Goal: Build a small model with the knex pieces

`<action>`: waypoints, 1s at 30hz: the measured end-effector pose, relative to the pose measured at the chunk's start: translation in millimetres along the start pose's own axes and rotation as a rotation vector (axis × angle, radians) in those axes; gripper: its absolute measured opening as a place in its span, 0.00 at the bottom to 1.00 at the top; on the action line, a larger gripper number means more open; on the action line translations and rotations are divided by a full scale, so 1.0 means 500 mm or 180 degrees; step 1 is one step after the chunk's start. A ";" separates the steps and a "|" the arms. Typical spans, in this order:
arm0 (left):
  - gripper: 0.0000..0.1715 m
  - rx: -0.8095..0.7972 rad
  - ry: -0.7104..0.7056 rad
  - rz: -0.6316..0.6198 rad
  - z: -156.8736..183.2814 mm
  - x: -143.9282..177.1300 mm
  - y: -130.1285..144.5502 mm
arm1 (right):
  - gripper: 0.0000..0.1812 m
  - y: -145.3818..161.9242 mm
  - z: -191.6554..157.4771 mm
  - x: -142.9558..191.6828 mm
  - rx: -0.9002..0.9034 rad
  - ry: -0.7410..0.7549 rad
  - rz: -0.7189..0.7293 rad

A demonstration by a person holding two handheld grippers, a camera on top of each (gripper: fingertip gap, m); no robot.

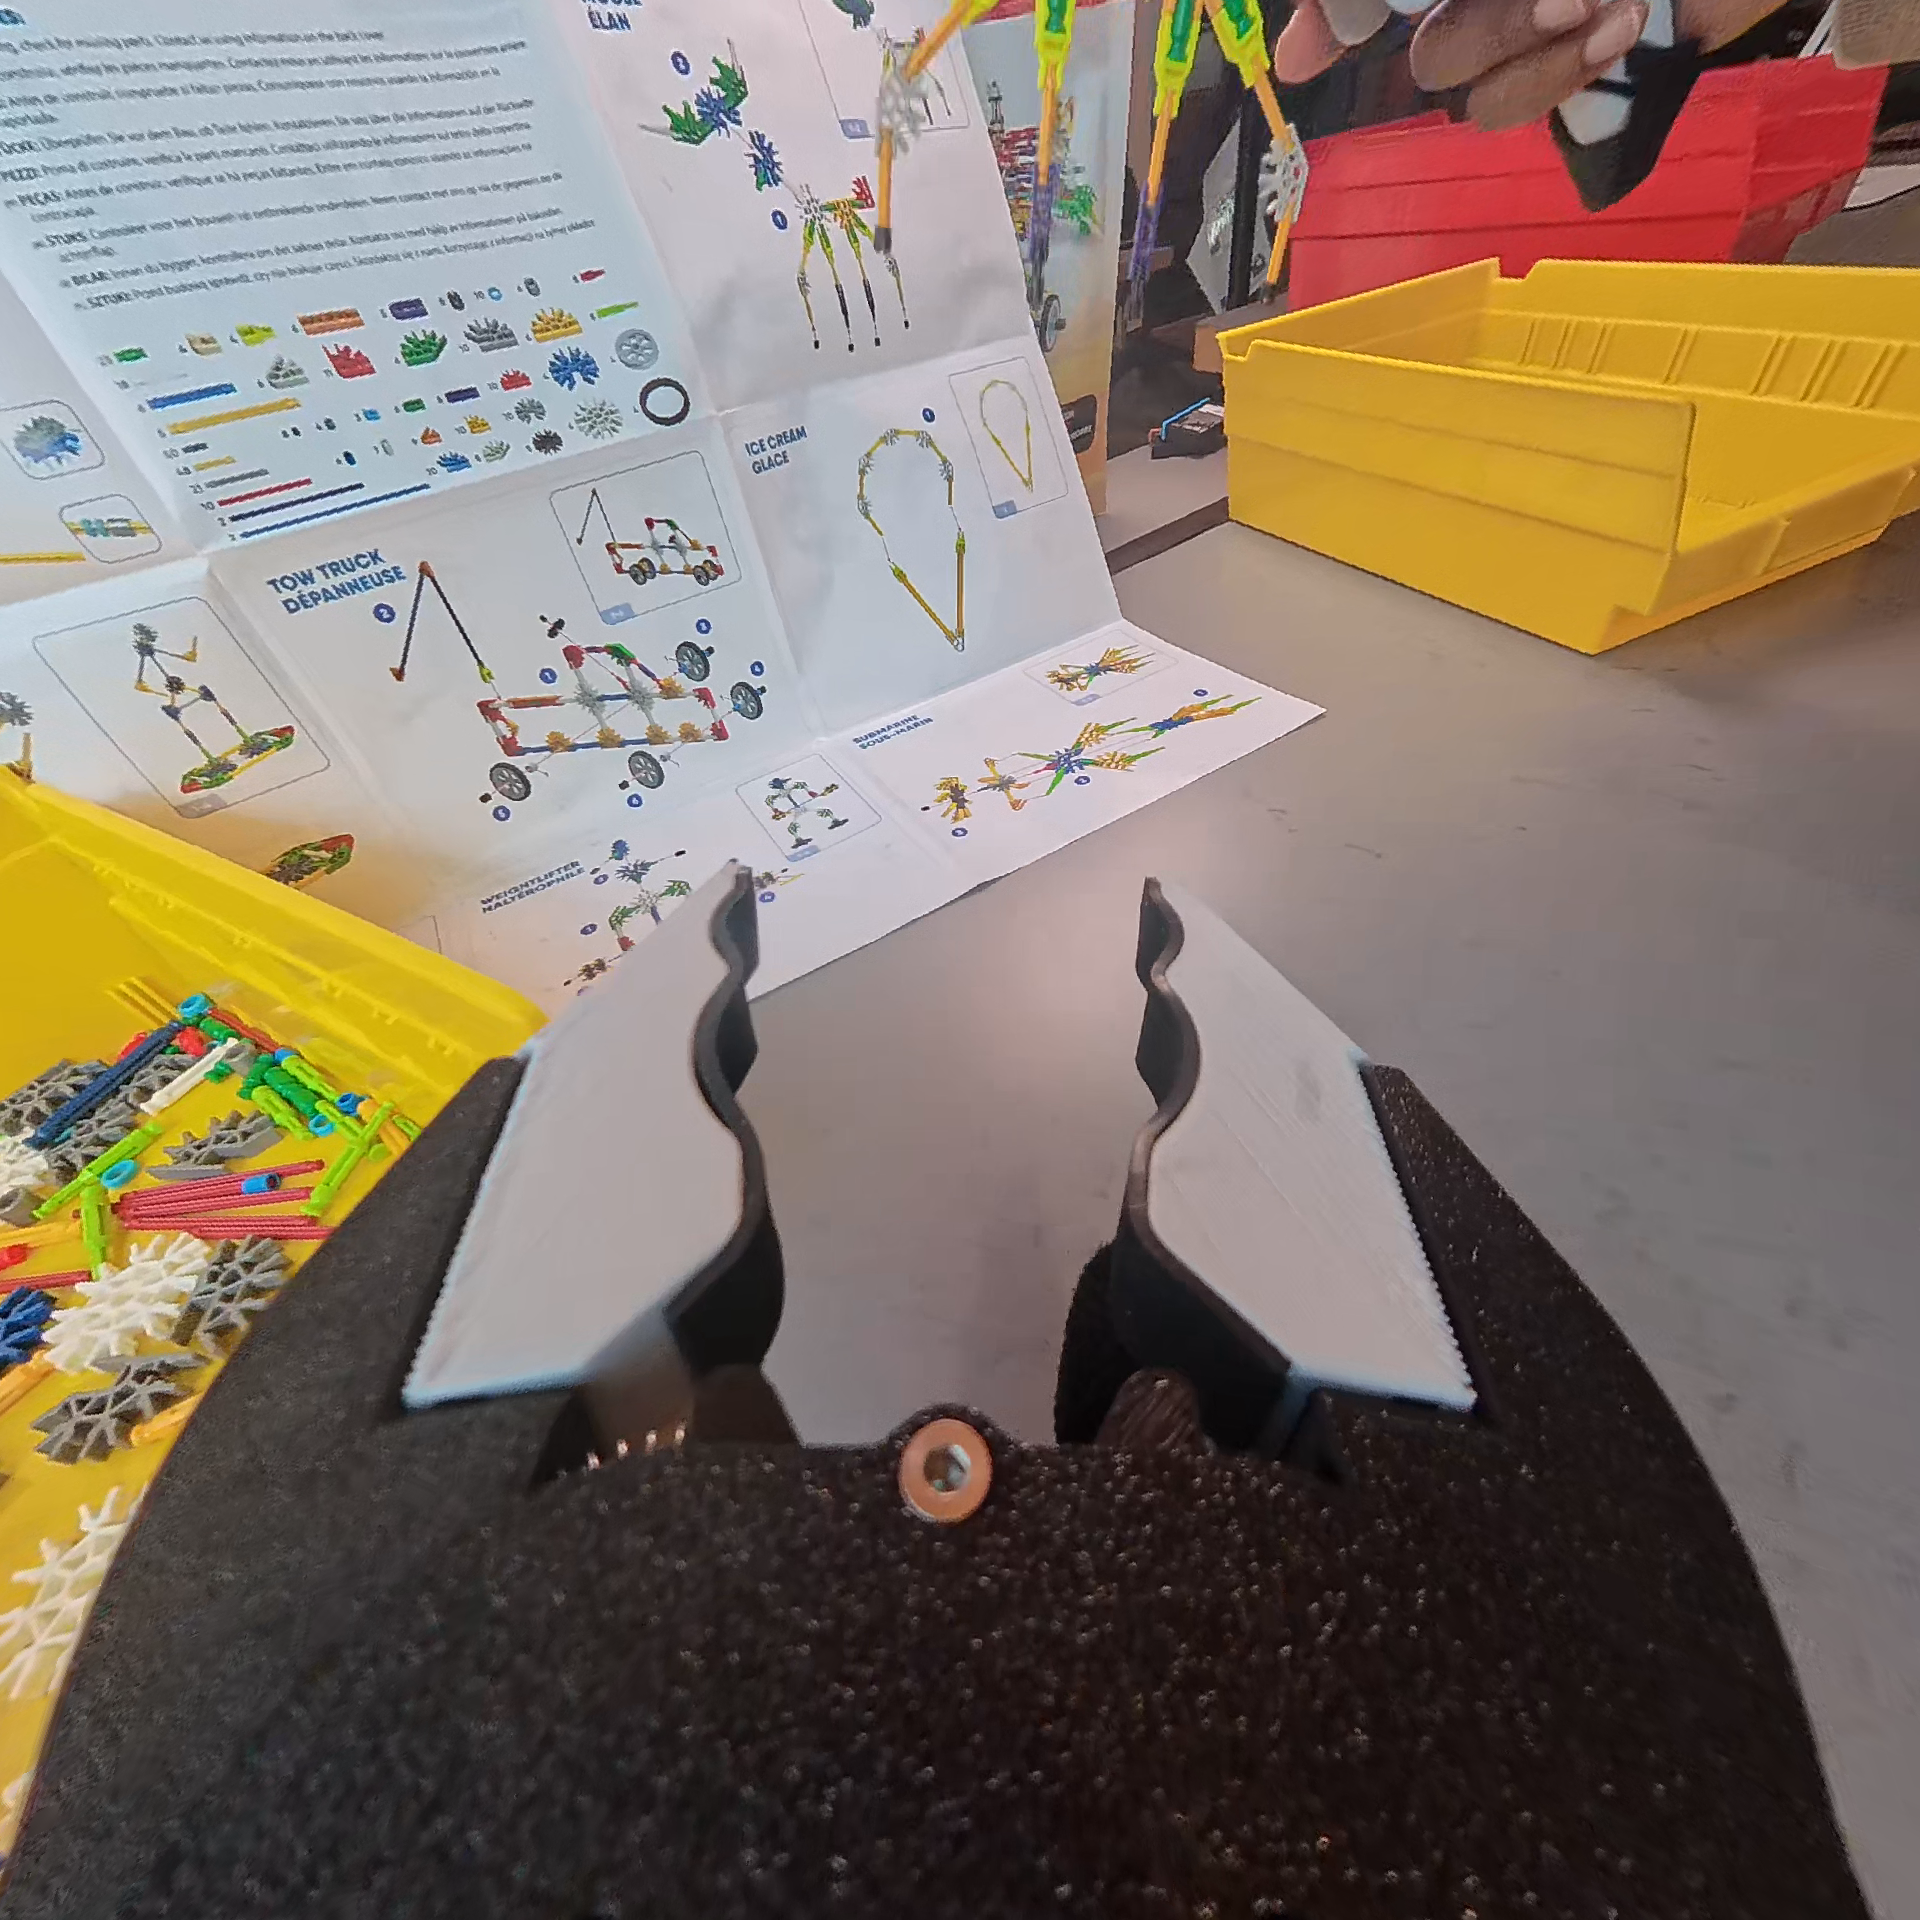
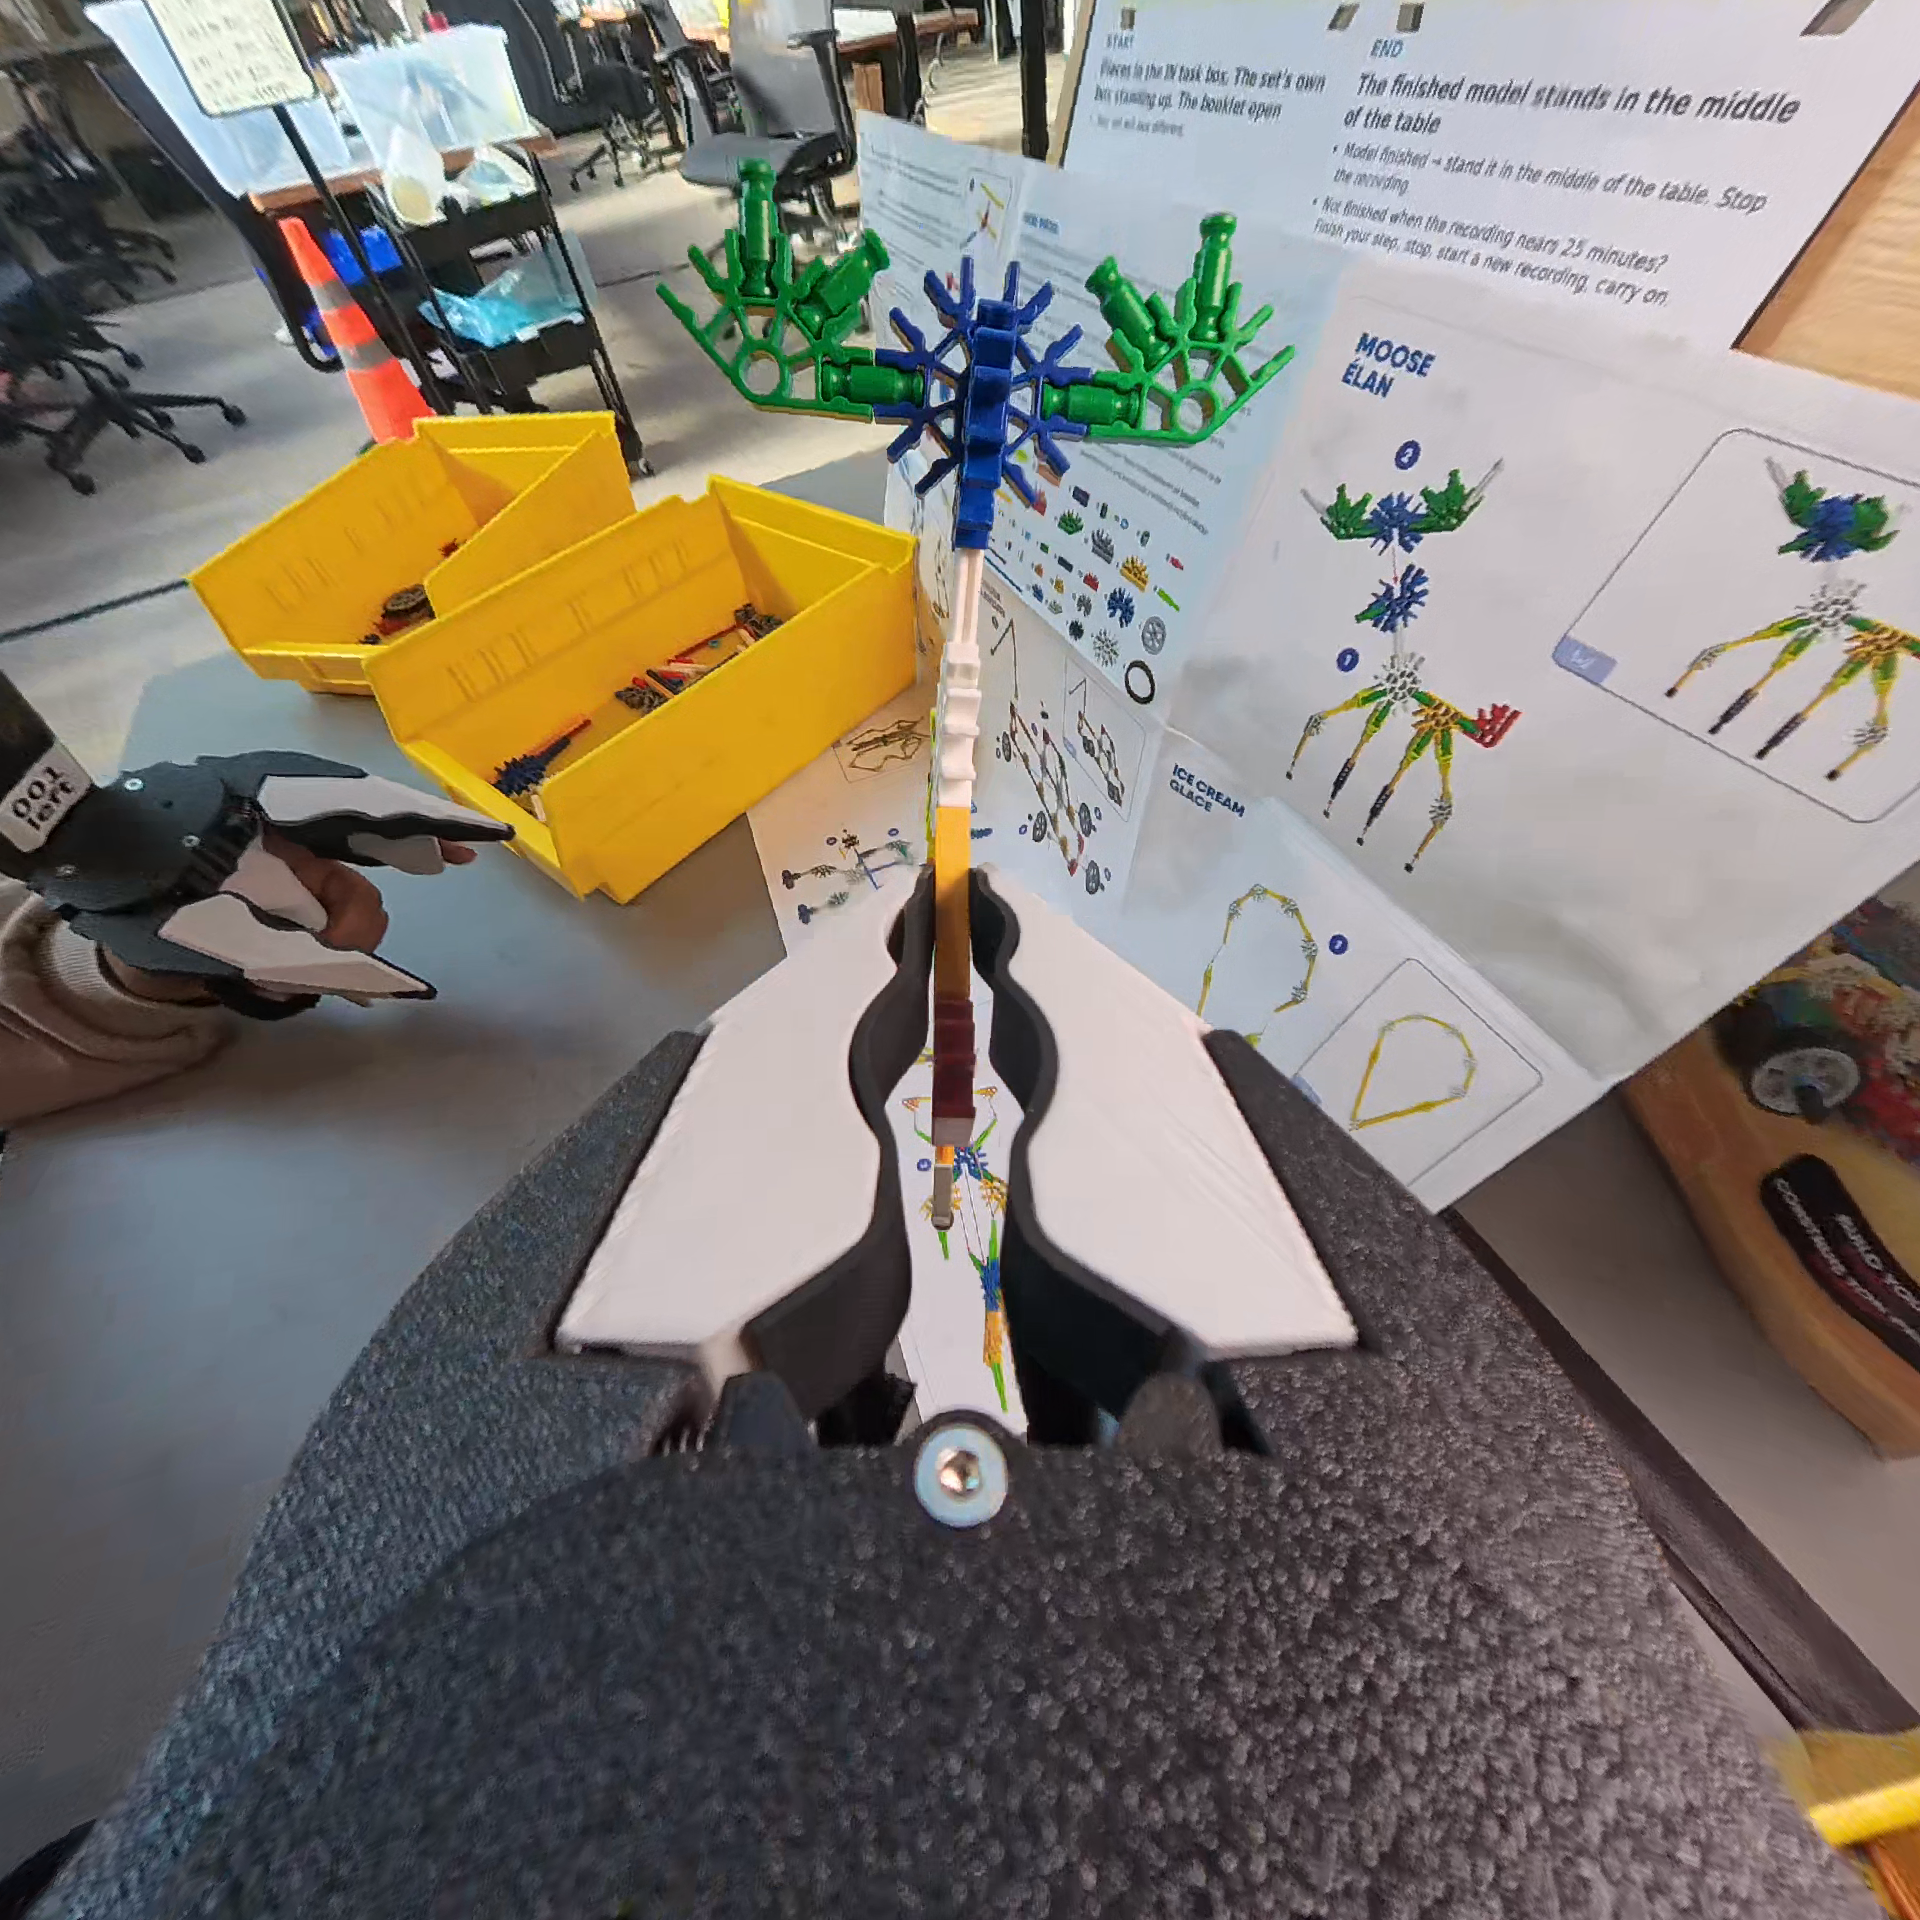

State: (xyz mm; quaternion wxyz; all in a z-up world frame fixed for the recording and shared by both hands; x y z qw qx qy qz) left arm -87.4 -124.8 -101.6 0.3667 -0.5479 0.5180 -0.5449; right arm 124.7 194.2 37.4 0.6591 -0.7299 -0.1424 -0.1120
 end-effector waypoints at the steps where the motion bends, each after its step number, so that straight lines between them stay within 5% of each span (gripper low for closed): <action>1: 0.43 0.0002 -0.0011 -0.0003 -0.002 0.000 0.000 | 0.02 -0.004 0.004 -0.009 0.0049 0.0036 -0.0150; 8: 0.43 0.0031 -0.0040 -0.0039 -0.014 -0.005 0.003 | 0.02 -0.081 0.020 -0.057 0.0485 0.0180 -0.1023; 18: 0.43 0.0098 -0.0123 -0.0005 -0.036 -0.001 -0.002 | 0.02 -0.031 0.042 -0.076 -0.0015 -0.0206 0.0266; 26: 0.43 0.0106 -0.0207 -0.0050 -0.047 -0.002 0.002 | 0.02 -0.105 0.047 -0.092 0.0399 0.0026 -0.0732; 30: 0.43 0.0092 -0.0254 -0.0033 -0.049 0.002 0.000 | 0.02 -0.130 0.041 -0.107 0.0466 -0.0007 -0.0781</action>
Point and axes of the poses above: each gripper's, where its closed fingertips meet, x back along the fingers, y out of its underside, z = x × y across the jaws, the point moved 10 cm from there along x, back along the fingers, and after that the axes turned 1 degree about -z, right-handed, at the moved point
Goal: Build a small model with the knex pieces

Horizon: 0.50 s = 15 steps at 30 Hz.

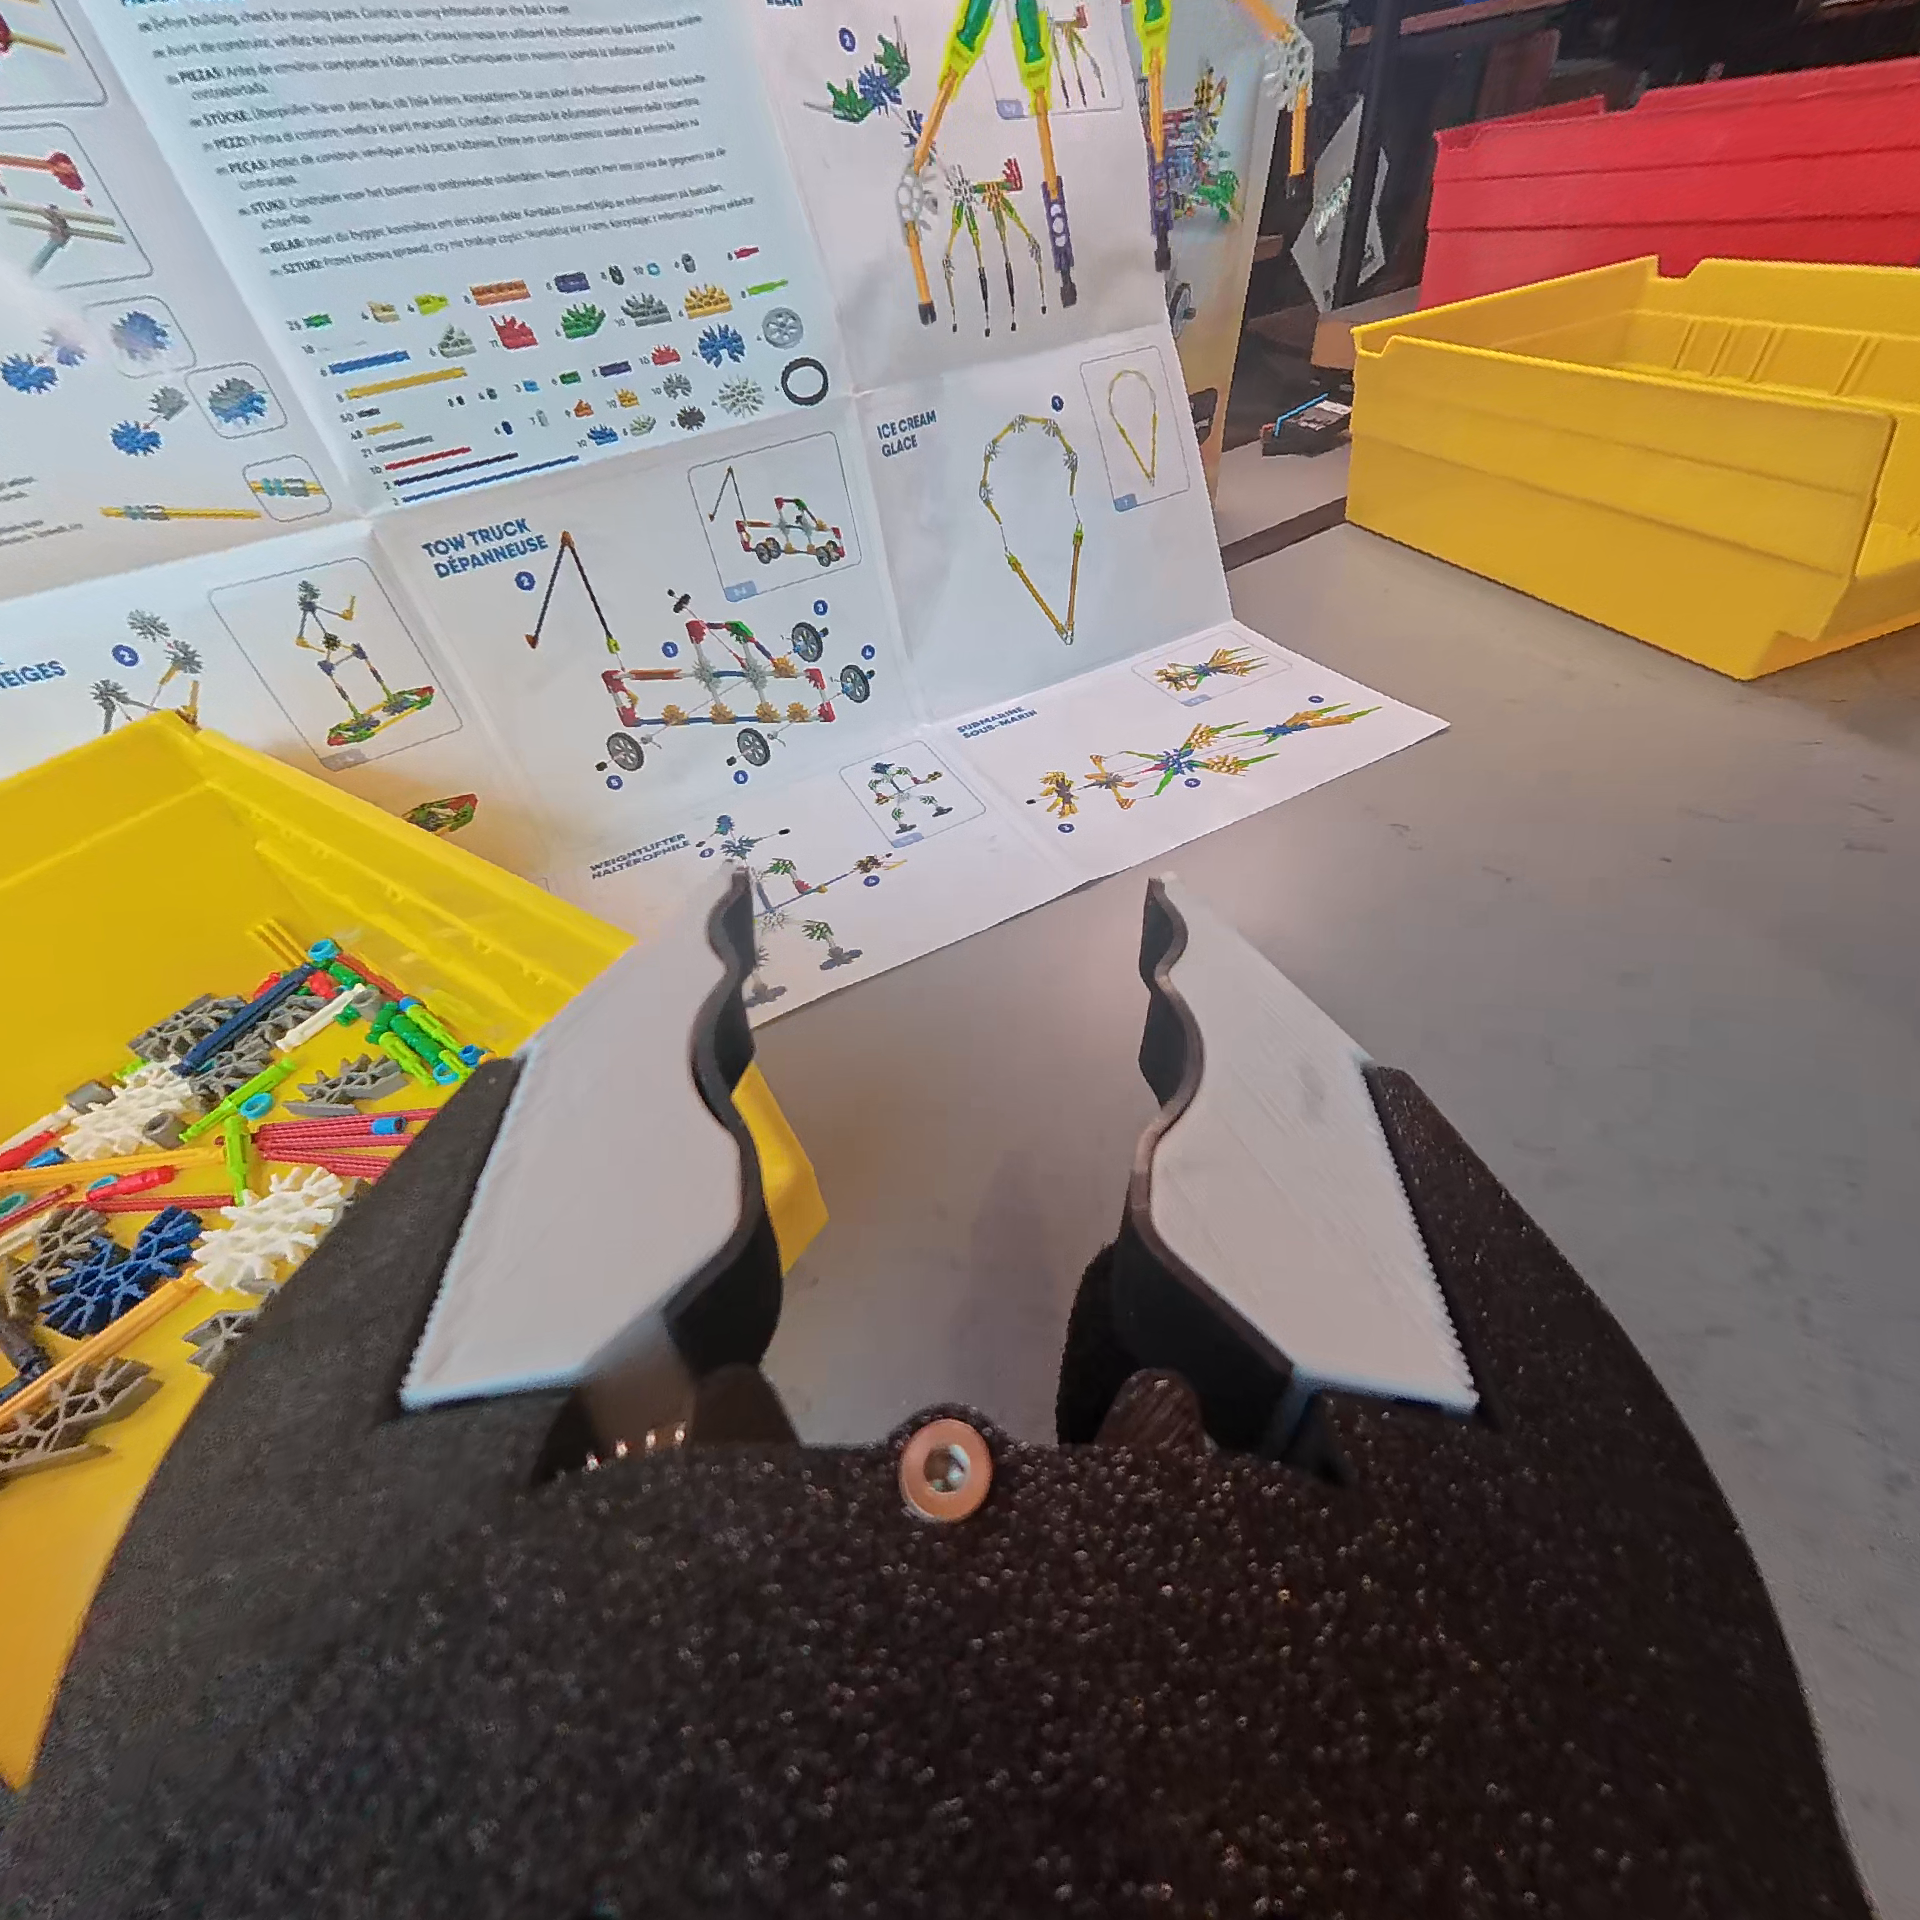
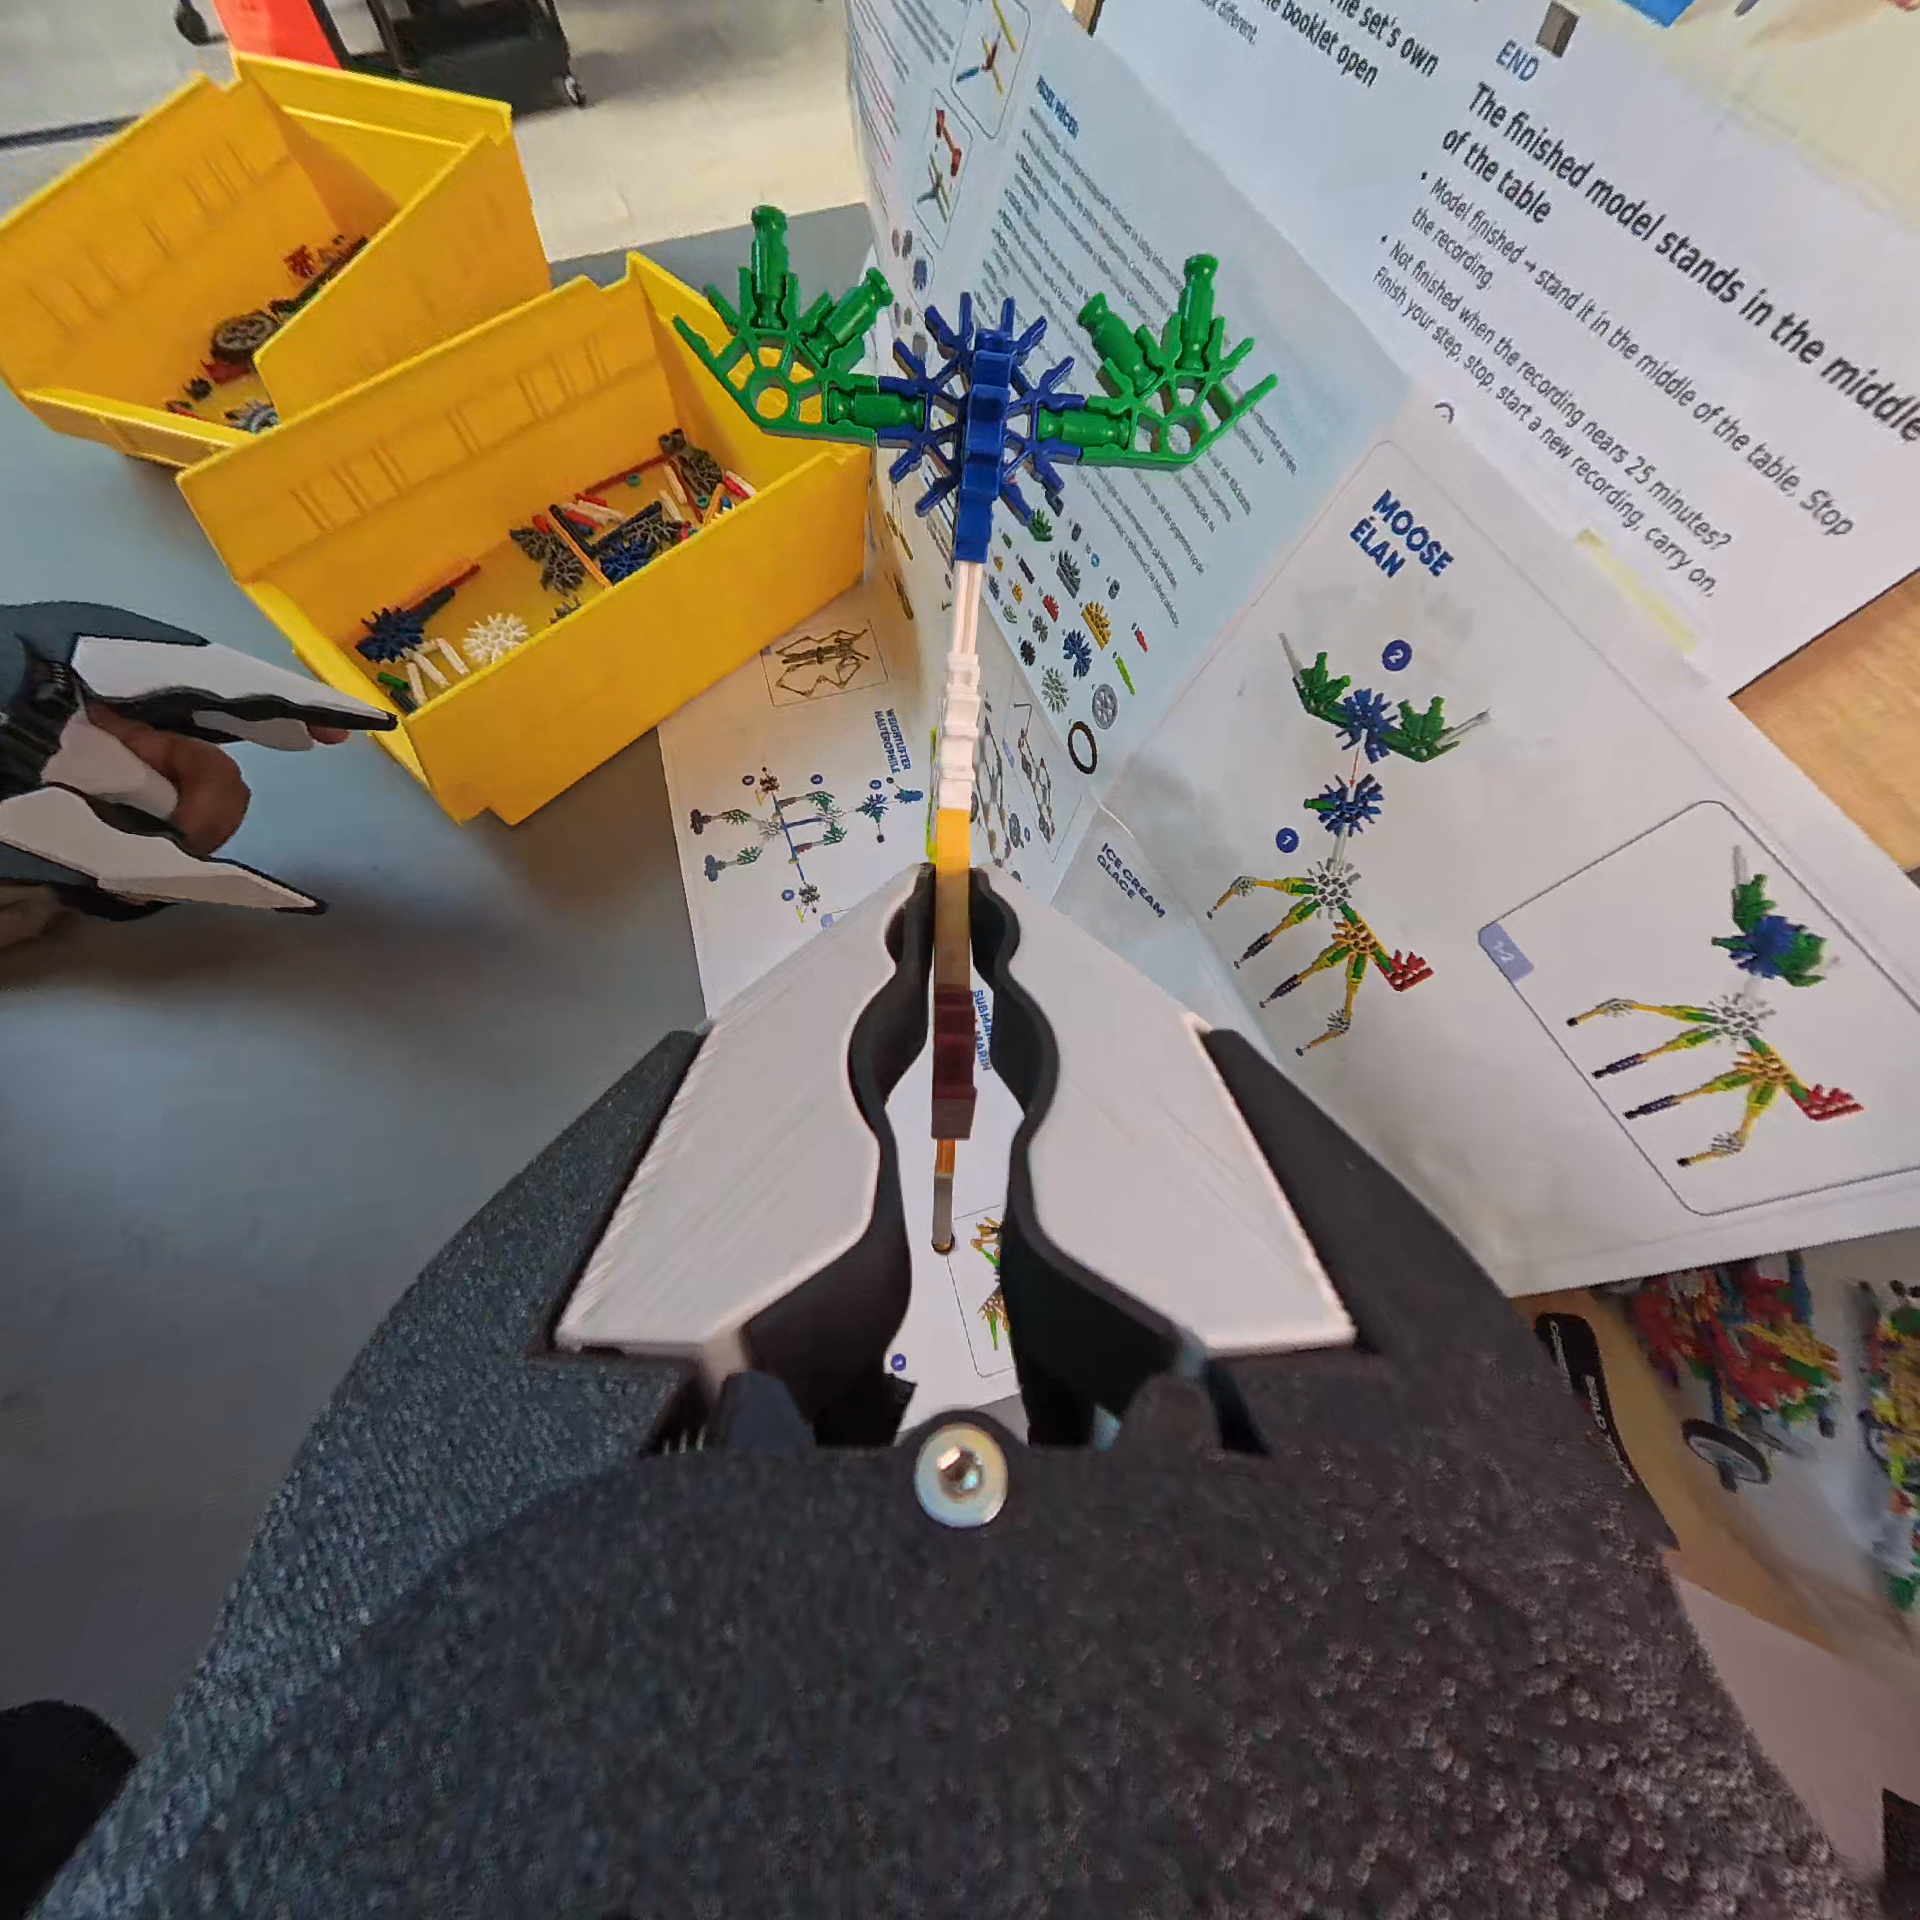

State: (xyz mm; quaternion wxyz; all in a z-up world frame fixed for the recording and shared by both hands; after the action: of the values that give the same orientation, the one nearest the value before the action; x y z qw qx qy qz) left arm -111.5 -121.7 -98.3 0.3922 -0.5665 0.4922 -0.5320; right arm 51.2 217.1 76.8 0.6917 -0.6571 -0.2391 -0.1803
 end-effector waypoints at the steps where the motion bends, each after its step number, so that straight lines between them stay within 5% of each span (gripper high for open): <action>1: 0.43 -0.0011 -0.0015 0.0008 -0.001 0.001 -0.001 | 0.02 -0.002 -0.001 -0.003 -0.0018 -0.0027 0.0087; 6: 0.43 -0.0020 -0.0081 0.0074 -0.006 0.008 -0.009 | 0.02 0.016 -0.008 -0.034 -0.0192 -0.0237 0.0507; 15: 0.43 0.0083 -0.0123 0.0100 -0.021 0.013 -0.010 | 0.02 -0.030 -0.015 -0.066 0.0103 -0.0238 -0.0162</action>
State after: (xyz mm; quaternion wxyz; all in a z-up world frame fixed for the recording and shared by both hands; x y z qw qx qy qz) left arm -121.4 -126.1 -90.5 0.4172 -0.5638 0.4864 -0.5211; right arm 16.3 206.3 70.0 0.6880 -0.6458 -0.2844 -0.1692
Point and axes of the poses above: each gripper's, where its closed fingertips meet, x back along the fingers, y out of its underside, z = x × y across the jaws, the point moved 10 cm from there along x, back along the fingers, and after that the axes turned 1 degree about -z, right-handed, at the moved point
